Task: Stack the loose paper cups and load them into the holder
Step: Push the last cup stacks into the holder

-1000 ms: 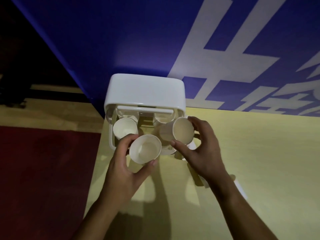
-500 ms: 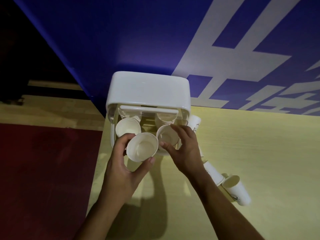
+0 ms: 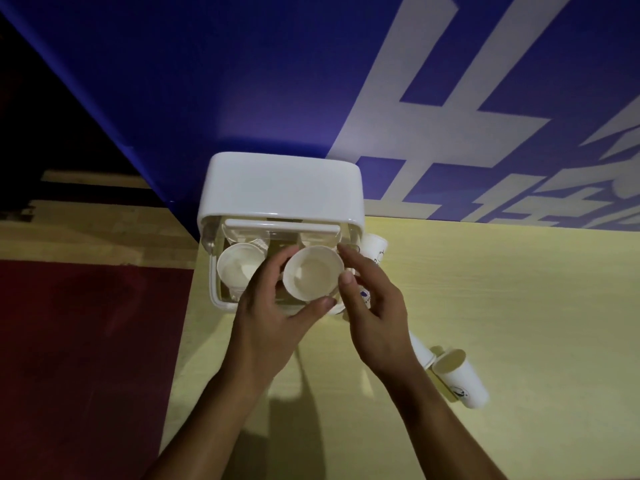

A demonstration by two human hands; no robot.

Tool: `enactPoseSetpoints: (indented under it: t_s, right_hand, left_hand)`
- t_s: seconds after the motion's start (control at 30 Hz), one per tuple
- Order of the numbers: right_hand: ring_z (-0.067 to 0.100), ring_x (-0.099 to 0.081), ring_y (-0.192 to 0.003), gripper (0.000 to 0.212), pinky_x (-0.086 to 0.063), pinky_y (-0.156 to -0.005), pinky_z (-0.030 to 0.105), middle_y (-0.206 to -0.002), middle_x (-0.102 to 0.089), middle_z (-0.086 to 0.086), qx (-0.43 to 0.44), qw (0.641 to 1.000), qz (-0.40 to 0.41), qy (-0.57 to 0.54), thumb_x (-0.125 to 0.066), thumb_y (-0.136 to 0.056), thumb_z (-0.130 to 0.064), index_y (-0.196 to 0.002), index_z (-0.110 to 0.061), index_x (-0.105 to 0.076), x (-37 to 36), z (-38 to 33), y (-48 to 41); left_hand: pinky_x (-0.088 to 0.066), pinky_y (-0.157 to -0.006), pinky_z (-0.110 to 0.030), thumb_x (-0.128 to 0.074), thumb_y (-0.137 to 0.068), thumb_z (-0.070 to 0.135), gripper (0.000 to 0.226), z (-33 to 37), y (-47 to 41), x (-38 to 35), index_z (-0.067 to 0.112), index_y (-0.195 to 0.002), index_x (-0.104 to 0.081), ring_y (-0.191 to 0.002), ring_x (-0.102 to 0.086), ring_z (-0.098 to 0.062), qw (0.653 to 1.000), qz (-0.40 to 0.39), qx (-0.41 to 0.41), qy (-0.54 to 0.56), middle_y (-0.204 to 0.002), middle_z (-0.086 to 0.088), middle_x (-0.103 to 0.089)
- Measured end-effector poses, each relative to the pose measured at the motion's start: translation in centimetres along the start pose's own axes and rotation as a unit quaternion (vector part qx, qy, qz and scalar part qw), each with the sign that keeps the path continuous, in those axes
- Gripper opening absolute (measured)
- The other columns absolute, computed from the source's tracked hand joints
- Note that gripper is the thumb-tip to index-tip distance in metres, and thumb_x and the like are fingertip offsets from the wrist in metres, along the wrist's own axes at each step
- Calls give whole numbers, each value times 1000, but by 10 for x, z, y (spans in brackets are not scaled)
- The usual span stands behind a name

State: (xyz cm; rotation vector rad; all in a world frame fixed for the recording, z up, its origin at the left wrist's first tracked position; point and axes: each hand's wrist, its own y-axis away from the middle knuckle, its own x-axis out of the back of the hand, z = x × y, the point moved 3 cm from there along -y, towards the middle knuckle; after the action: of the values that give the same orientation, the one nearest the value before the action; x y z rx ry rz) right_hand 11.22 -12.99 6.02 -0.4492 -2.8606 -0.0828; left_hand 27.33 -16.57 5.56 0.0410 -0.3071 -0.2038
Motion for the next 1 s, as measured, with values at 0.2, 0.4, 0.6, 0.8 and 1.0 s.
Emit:
enactPoseSetpoints:
  t_s: [0.2,0.4,0.6,0.8,1.0]
  right_hand:
    - [11,-61,-128,31,-50,-108,43,-132,-67,-17,-17,1000,19,4,-57,-106,-28,-136,-29,-65,8,21,-11]
    - [0,-54,-132,34,-47,-110,38,-136,-63,-20,-18,998,9,57,-58,-105,-25,-138,-26,-64,1,57,-17]
    - [3,-54,-129,35,-44,-109,29,-133,-65,-12,-8,994,-3,113,-55,-105,-31,-138,-24,-63,-9,83,-17]
    - [-10,-48,-124,37,-33,-102,8,-130,-61,-19,-8,989,9,150,-54,-106,-31,-142,-26,-61,-12,85,-14]
    - [-13,-47,-127,45,-38,-104,14,-132,-55,-28,-25,992,30,122,-51,-104,-44,-146,-28,-56,-1,77,-8]
  left_hand:
    - [-52,-103,-38,-91,-74,35,77,-6,-17,-21,35,-140,-52,-128,-57,-5,999,-15,-9,-29,-132,22,-61]
    - [-36,-98,-6,-89,-76,36,79,-28,-24,-34,28,-146,-52,-125,-49,5,995,-15,14,-93,-133,22,-57]
    - [-39,-93,-6,-88,-78,40,83,-53,-25,-39,34,-150,-46,-124,-51,0,991,-43,38,-122,-140,11,-60]
    - [-37,-90,-1,-86,-79,43,82,-56,-26,-40,37,-150,-46,-120,-50,4,990,-51,34,-126,-138,14,-61]
    - [-28,-94,2,-86,-77,47,91,-44,-18,-34,36,-153,-38,-127,-38,17,991,-45,13,-125,-144,28,-46]
